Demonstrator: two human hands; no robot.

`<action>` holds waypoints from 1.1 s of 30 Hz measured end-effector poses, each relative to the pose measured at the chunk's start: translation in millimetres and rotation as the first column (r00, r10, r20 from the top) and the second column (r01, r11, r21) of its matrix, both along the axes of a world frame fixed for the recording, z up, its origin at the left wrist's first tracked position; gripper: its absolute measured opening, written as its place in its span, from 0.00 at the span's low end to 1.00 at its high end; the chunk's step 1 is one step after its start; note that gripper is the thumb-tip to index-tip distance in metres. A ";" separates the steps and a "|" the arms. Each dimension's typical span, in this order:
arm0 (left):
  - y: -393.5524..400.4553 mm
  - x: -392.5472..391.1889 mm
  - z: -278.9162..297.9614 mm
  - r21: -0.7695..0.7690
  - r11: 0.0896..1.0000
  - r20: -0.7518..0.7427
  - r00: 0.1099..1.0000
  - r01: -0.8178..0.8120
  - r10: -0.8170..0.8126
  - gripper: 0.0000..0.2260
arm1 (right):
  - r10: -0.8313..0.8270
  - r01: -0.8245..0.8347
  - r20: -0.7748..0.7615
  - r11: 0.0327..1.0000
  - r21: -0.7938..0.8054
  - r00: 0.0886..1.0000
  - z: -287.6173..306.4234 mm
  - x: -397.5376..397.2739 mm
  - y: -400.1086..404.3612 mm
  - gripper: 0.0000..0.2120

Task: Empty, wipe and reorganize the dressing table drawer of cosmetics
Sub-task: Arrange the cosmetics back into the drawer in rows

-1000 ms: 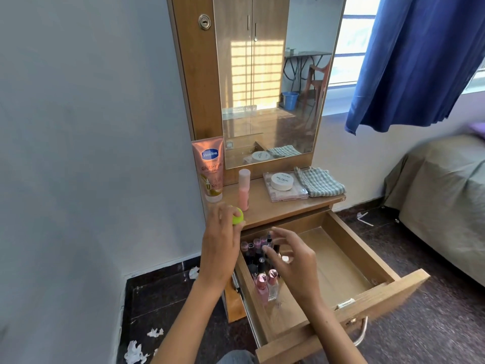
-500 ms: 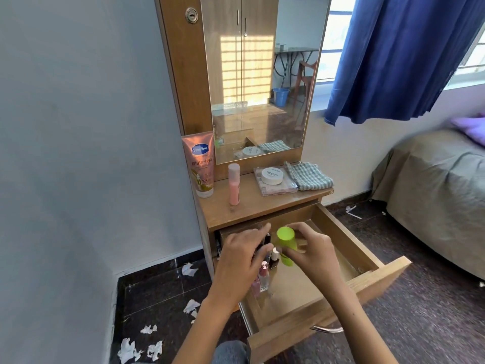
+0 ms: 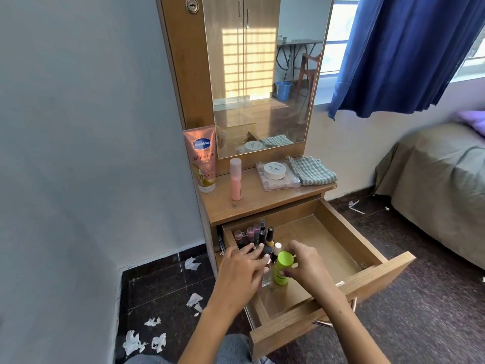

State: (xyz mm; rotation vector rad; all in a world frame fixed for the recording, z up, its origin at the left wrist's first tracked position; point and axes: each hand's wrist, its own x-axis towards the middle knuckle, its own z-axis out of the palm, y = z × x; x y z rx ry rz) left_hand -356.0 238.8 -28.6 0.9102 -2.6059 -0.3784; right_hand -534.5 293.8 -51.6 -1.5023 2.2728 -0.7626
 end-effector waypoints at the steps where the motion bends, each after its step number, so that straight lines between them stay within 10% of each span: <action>1: 0.2 0.3 0.3 0.008 1.000 -0.003 1.000 -0.002 0.002 0.14 | 0.001 -0.001 0.003 1.000 -0.009 1.000 0.4 2.0 -0.8 0.18; 14: 2.6 -0.3 -5.0 0.029 1.000 -0.074 0.997 -0.010 0.012 0.15 | -0.021 0.020 -0.152 1.000 -0.012 0.988 11.8 17.8 9.4 0.23; 33: -99.4 -35.9 75.2 -0.288 0.904 -0.305 0.925 -0.316 0.226 0.22 | -0.123 0.132 0.049 0.932 -0.338 0.991 48.1 29.3 -43.1 0.07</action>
